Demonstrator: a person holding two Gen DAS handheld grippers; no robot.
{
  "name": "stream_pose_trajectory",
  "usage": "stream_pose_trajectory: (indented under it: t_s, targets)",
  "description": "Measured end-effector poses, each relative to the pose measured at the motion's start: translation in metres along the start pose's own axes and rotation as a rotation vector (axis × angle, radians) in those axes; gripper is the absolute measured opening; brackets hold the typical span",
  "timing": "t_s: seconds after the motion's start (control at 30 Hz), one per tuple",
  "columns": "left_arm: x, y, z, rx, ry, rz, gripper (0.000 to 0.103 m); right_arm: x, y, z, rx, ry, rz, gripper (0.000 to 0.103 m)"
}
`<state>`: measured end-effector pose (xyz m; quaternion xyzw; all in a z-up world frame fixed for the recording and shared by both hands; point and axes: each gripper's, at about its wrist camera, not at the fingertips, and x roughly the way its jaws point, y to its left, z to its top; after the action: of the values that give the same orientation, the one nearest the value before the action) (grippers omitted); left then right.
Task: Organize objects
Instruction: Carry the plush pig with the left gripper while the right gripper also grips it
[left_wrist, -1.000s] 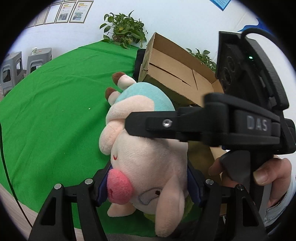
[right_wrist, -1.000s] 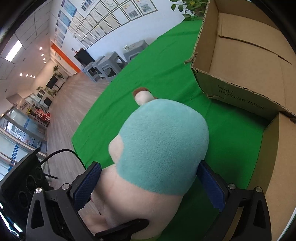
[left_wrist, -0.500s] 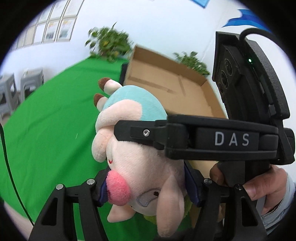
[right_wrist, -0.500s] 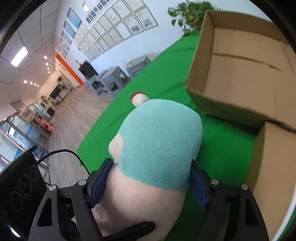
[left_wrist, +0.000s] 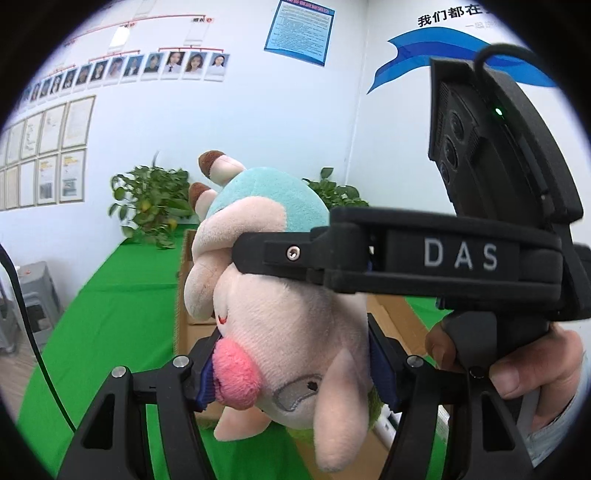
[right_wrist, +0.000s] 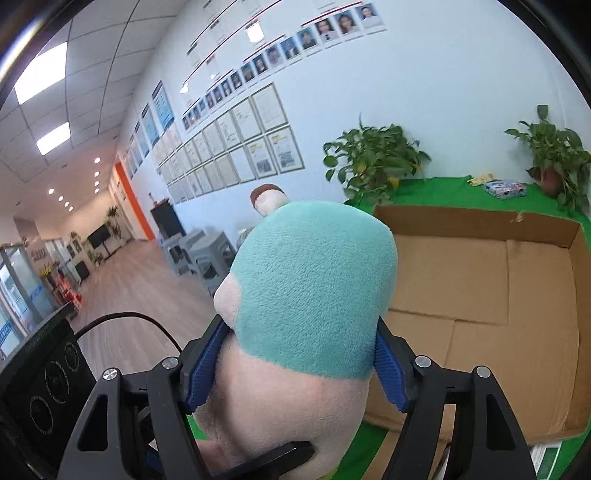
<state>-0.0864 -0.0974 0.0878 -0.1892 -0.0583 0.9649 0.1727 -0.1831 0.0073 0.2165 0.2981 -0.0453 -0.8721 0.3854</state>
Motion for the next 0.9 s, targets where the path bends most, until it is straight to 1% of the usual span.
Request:
stream_pose_trajectory:
  t_s: [0.13, 0.2, 0.23, 0.3, 0.33, 0.5, 0.63, 0.8, 0.9]
  targets:
    - [0.027, 0.008, 0.005, -0.016, 0.037, -0.021, 0.066, -0.003, -0.026, 0.018, 0.018, 0.007, -0.031, 0.07]
    - [0.035, 0.009, 0.006, -0.03, 0.048, -0.027, 0.066, 0.005, -0.042, 0.017, 0.026, 0.021, -0.035, 0.07]
    - [0.042, 0.012, 0.003, -0.043, 0.058, -0.032, 0.066, 0.014, -0.053, 0.007, 0.029, 0.026, -0.04, 0.069]
    - [0.045, 0.017, -0.002, -0.06, 0.068, -0.04, 0.066, 0.033, -0.063, 0.004, 0.025, 0.041, -0.058, 0.068]
    - [0.047, 0.017, -0.003, -0.067, 0.072, -0.043, 0.066, 0.055, -0.069, -0.006, 0.021, 0.046, -0.061, 0.068]
    - [0.067, 0.034, -0.013, -0.1, 0.088, -0.043, 0.065, 0.101, -0.076, -0.026, 0.022, 0.074, -0.067, 0.068]
    - [0.086, 0.055, -0.028, -0.139, 0.109, -0.023, 0.065, 0.142, -0.085, -0.036, 0.027, 0.097, -0.074, 0.067]
    - [0.104, 0.075, -0.046, -0.181, 0.163, -0.001, 0.065, 0.204, -0.101, -0.05, 0.037, 0.149, -0.065, 0.067]
    - [0.113, 0.086, -0.054, -0.215, 0.186, 0.015, 0.066, 0.23, -0.106, -0.057, 0.047, 0.17, -0.065, 0.066]
